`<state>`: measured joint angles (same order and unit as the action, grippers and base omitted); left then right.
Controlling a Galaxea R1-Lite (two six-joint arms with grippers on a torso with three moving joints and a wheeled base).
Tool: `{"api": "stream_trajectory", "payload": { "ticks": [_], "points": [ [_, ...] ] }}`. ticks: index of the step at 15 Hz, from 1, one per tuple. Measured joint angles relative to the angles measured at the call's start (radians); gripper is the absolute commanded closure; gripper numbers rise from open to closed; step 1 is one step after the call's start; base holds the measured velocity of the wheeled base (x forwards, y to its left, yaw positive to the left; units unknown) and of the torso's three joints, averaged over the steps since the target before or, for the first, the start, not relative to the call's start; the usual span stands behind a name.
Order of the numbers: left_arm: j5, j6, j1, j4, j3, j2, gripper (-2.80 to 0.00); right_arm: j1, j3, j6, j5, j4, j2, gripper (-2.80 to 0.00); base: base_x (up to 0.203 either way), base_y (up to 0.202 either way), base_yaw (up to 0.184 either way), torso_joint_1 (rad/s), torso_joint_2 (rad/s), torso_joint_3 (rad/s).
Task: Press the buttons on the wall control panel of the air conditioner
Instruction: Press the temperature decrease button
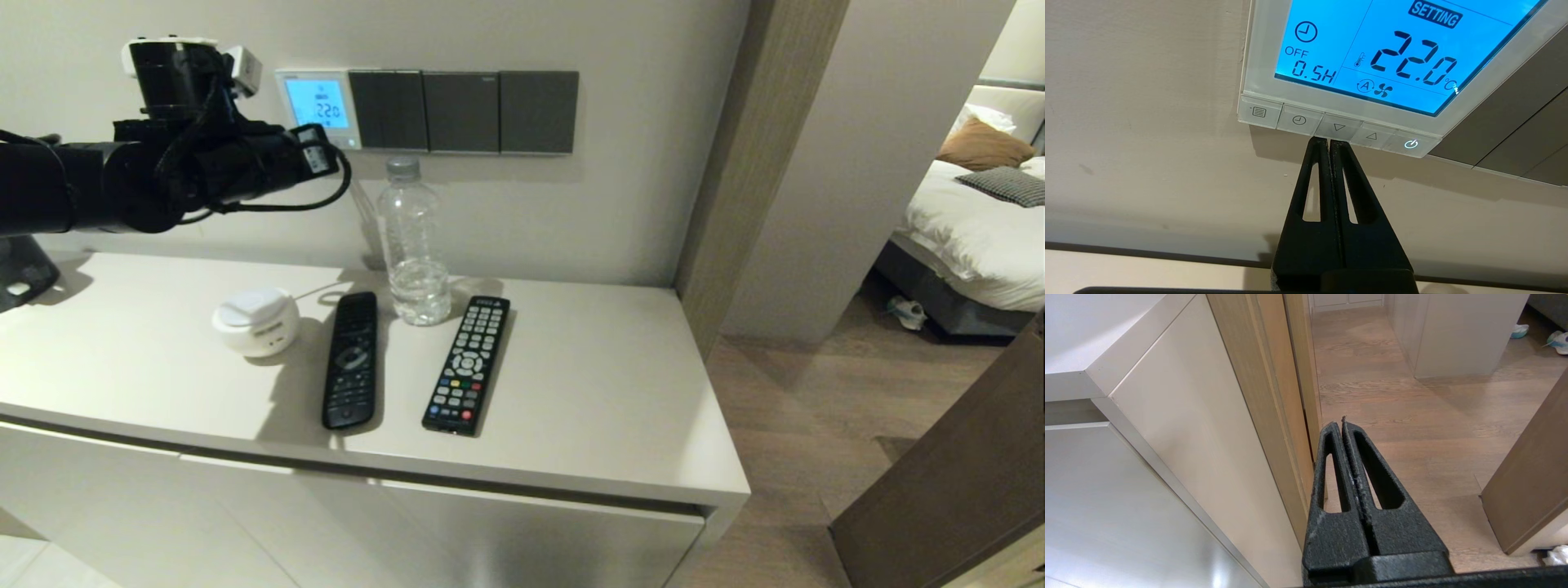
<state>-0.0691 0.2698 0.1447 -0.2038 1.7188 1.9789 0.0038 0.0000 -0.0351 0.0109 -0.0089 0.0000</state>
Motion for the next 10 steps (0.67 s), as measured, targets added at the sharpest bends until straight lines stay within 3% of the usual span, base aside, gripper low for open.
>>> {"api": "stream_trajectory", "payload": {
  "ticks": [10],
  "points": [
    [0.032,-0.003,0.000,-0.003,-0.029,-0.027,0.00,0.000,0.000,0.000,0.000,0.000,0.000,0.00,0.000,0.000,0.000,0.000,0.00,0.000]
  ]
}}
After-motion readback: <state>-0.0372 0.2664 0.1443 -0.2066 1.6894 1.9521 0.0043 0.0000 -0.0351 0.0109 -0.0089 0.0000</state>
